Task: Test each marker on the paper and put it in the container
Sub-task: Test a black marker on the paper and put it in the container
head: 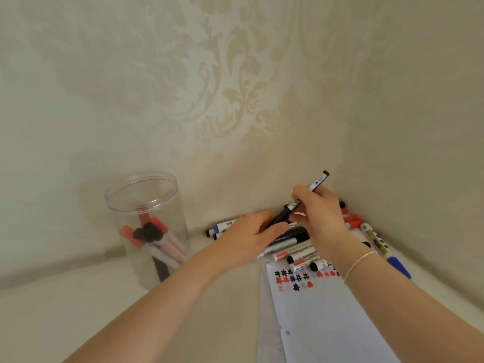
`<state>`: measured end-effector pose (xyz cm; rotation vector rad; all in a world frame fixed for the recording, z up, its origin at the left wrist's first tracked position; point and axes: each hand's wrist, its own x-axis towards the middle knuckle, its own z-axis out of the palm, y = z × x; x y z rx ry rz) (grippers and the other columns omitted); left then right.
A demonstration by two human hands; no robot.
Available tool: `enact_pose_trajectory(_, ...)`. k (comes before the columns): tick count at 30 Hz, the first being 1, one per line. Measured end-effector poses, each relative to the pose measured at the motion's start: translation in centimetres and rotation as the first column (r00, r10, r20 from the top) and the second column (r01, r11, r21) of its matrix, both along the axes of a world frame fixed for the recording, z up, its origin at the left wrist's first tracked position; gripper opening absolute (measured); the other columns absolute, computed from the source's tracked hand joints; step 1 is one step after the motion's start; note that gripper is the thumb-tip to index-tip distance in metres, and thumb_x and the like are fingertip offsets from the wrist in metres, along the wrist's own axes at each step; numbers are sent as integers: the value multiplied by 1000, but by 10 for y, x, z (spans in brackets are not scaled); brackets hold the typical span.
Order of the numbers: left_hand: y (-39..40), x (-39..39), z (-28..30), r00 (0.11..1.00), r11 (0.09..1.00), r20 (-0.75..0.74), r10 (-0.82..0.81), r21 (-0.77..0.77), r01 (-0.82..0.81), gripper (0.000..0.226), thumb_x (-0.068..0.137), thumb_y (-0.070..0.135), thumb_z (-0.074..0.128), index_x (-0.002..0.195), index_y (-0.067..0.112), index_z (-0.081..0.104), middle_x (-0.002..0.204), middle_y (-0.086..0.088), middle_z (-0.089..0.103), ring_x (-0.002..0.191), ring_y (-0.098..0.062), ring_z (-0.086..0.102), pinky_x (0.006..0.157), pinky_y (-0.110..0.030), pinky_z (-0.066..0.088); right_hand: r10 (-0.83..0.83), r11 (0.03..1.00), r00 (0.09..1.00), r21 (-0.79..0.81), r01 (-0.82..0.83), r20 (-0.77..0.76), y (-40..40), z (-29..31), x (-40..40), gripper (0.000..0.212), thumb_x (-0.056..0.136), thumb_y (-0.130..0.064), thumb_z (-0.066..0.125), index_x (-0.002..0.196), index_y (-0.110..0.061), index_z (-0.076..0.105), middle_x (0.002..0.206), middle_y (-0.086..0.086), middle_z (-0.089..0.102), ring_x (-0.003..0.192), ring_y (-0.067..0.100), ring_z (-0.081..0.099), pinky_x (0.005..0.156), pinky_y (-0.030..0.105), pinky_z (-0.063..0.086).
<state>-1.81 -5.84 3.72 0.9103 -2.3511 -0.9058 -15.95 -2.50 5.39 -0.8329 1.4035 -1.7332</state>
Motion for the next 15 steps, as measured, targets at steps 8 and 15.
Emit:
enact_pose_trajectory(8,20,-21,-13,975,970,-84,-207,111,216,11,95,42,48,97,37,58,80,22,65,66,2,58,67,-21,53,323,937,892,236,-256,-316,22,-8,-18,23,82,-16,72,71,-6,54,47,6,42,34,13,35,33,19,29)
enact_pose_trajectory(15,31,-28,-10,977,978,-111,-184,82,193,21,98,41,39,84,37,53,54,31,54,49,2,44,54,-13,37,321,946,858,183,-268,-402,31,-10,-25,29,85,-23,70,73,2,62,43,7,50,33,16,46,36,19,37)
